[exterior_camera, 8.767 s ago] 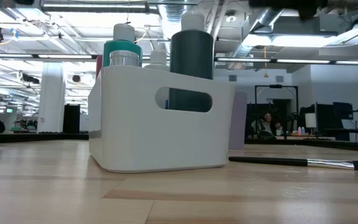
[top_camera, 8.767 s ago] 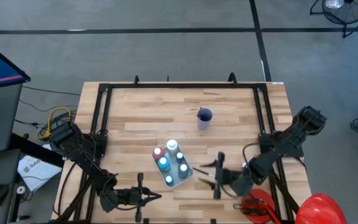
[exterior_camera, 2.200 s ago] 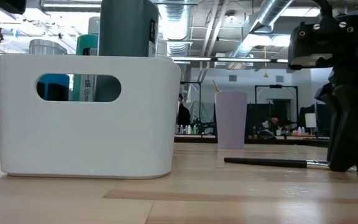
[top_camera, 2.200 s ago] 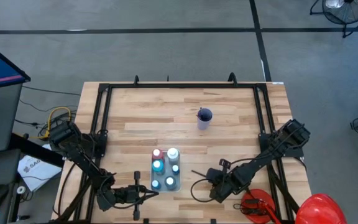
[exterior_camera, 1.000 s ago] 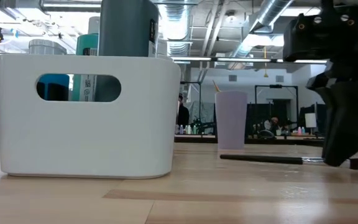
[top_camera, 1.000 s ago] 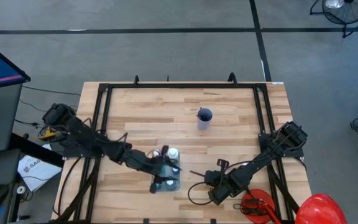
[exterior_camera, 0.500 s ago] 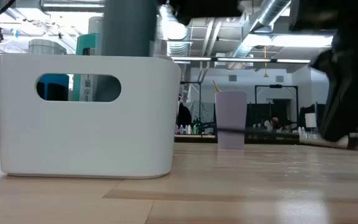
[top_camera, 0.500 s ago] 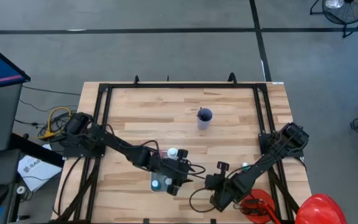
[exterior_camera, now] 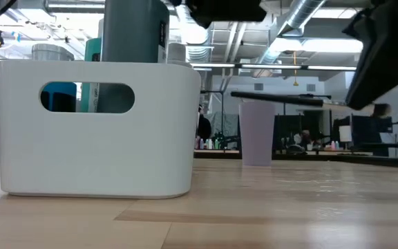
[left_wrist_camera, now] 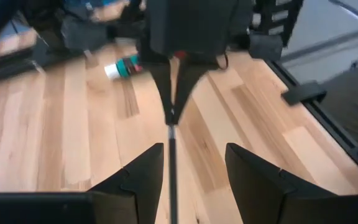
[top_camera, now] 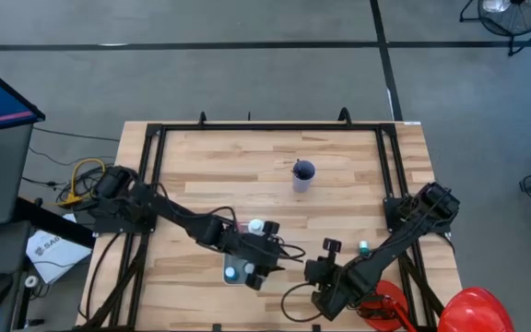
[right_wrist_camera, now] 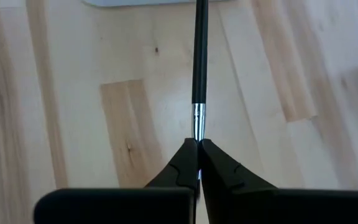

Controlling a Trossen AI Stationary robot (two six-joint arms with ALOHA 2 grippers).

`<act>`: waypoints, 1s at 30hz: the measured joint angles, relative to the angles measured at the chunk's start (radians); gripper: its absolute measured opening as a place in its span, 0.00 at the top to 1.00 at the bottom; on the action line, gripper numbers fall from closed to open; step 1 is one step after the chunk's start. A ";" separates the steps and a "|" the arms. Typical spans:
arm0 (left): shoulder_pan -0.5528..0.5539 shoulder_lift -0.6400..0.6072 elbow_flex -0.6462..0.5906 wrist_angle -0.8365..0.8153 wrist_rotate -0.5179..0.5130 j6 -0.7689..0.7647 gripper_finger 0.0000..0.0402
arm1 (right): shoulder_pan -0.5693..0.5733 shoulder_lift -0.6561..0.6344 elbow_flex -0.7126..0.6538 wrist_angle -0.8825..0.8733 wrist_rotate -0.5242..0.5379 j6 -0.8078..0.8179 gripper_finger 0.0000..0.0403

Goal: Pick & Place Paint Supplies
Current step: Put the silver paint brush into the violet cup

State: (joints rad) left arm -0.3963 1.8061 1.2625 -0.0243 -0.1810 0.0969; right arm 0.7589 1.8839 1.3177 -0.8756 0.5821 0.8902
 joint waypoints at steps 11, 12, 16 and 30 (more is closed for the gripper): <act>0.022 -0.002 0.121 -0.177 0.023 0.024 0.60 | -0.008 0.000 0.114 -0.157 0.077 -0.009 1.00; 0.027 -0.002 0.120 -0.185 0.023 0.026 0.60 | -0.008 0.000 0.130 -0.172 0.084 -0.010 1.00; 0.046 0.000 0.118 -0.192 0.023 0.025 0.60 | -0.008 -0.001 0.185 -0.234 0.122 -0.011 1.00; 0.062 0.000 0.117 -0.235 0.023 0.018 0.64 | -0.008 -0.002 0.276 -0.273 0.170 -0.082 1.00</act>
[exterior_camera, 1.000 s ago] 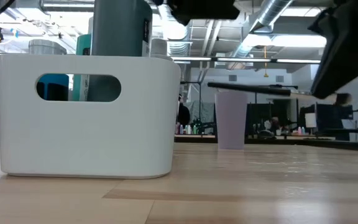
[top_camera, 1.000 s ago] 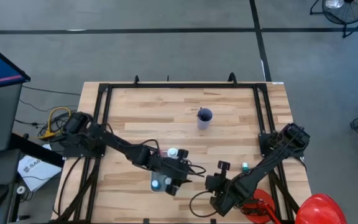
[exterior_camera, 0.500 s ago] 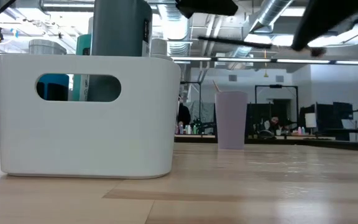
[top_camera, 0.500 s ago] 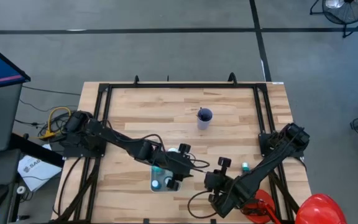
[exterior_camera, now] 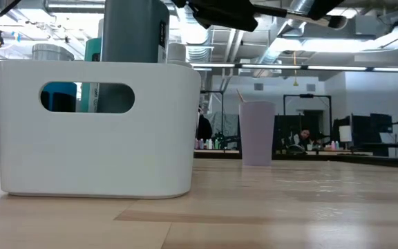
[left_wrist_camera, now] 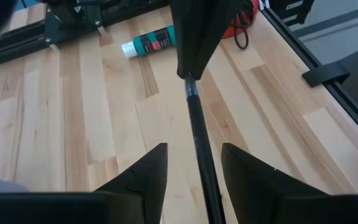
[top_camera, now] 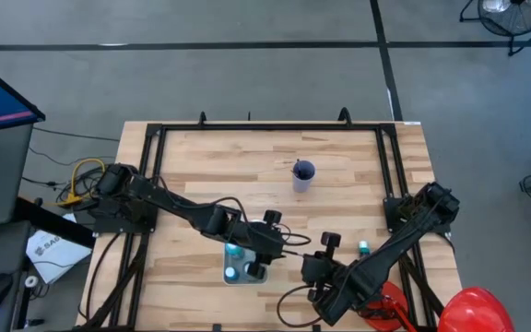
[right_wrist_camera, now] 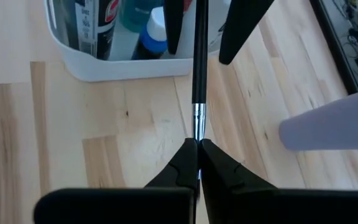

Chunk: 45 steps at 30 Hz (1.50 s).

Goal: Pick & Place Paint Supplies
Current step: Put the silver paint brush into the violet cup

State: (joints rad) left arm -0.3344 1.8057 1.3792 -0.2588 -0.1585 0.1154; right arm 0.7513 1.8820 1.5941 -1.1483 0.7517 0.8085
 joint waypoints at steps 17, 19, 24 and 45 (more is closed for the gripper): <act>0.000 0.000 0.000 0.005 0.000 -0.022 0.77 | -0.001 0.000 0.000 -0.001 0.006 -0.007 1.00; 0.000 0.000 0.000 0.005 -0.002 -0.023 0.83 | -0.001 0.000 0.000 -0.001 0.006 -0.008 1.00; 0.000 0.000 -0.001 0.004 -0.008 -0.020 0.97 | -0.002 0.000 0.000 -0.002 0.007 -0.019 0.98; -0.003 -0.028 -0.001 -0.007 -0.118 -0.050 0.98 | 0.069 0.000 0.122 0.007 0.345 -0.106 0.44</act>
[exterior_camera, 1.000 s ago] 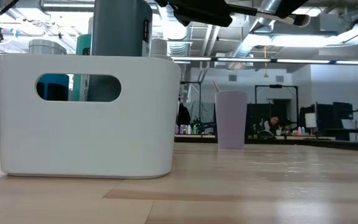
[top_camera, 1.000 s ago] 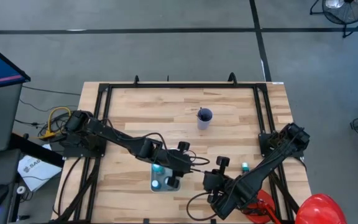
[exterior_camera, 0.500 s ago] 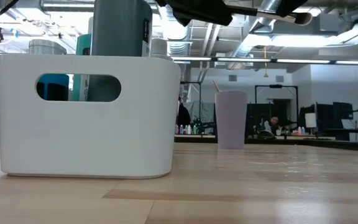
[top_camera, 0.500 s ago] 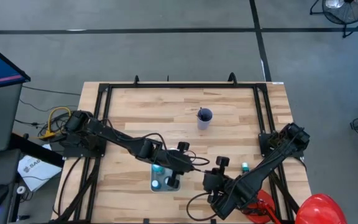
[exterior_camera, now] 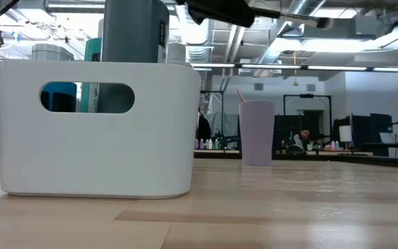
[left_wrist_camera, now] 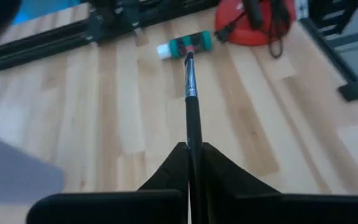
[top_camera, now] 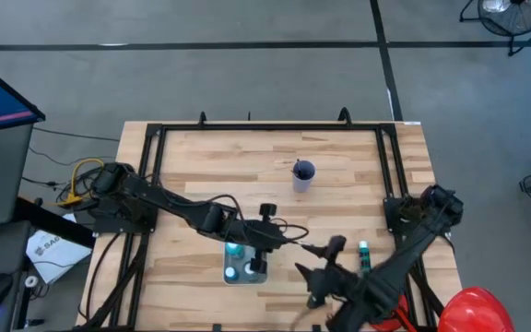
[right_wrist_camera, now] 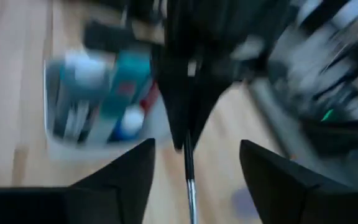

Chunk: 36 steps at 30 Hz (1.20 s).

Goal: Pick & Place Paint Supplies
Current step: Put the silver paint brush into the violet cup

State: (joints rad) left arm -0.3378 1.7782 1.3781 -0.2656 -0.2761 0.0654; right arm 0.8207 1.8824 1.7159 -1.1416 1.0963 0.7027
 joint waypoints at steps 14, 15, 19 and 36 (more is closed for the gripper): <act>-0.046 -0.271 -0.021 -0.086 -0.157 -0.070 0.99 | 0.085 0.000 0.026 0.043 0.238 -0.404 0.35; -0.055 -0.291 -0.035 -0.069 -0.164 -0.071 0.99 | 0.086 0.000 0.026 0.072 0.239 -0.404 0.35; -0.088 -0.373 -0.147 0.071 -0.186 -0.056 0.99 | 0.081 0.000 0.026 0.156 0.187 -0.408 0.35; -0.179 -0.570 -0.814 1.234 -0.120 0.120 0.99 | -0.010 0.001 -0.147 1.028 -0.324 -0.975 0.35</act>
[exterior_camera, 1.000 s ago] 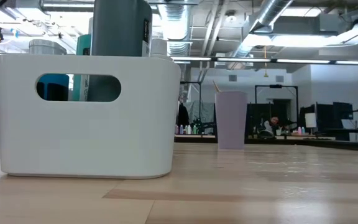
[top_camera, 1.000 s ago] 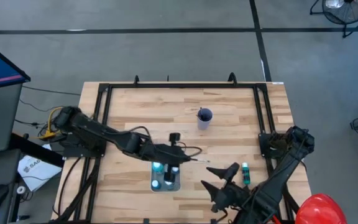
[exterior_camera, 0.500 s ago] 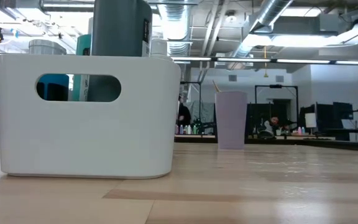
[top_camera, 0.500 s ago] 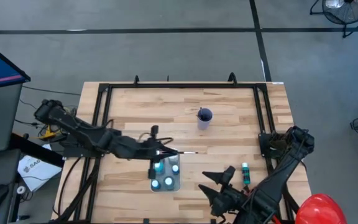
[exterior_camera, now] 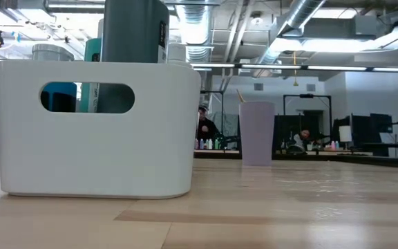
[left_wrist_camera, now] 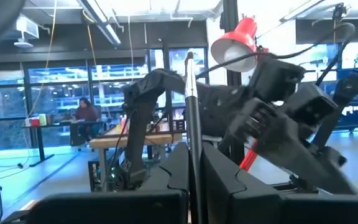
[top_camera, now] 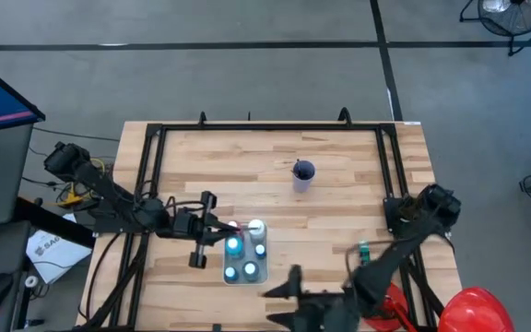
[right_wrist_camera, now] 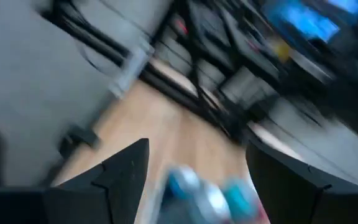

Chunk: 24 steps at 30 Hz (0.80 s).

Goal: Pick & Place Paint Supplies
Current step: Put the silver paint brush into the violet cup

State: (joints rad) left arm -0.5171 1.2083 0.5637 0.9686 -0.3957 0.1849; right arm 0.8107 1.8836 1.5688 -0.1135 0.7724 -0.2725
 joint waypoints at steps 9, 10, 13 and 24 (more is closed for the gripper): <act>-0.079 -0.011 -0.021 0.105 0.001 0.103 0.99 | -0.155 -0.099 -0.240 0.569 -0.231 -0.042 0.35; -0.093 -0.010 -0.021 0.109 0.001 0.123 0.99 | -0.176 -0.132 -0.288 0.645 -0.283 -0.029 0.35; -0.126 -0.010 -0.021 0.149 0.002 0.156 0.99 | -0.242 -0.220 -0.458 0.924 -0.405 0.008 0.35; -0.099 0.080 -0.021 0.342 0.108 0.148 0.99 | -0.470 -0.161 -0.642 1.540 -0.616 0.257 0.35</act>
State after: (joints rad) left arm -0.6158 1.2883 0.5426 1.3103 -0.2877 0.3330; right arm 0.3409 1.7229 0.9271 1.4264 0.1568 -0.0152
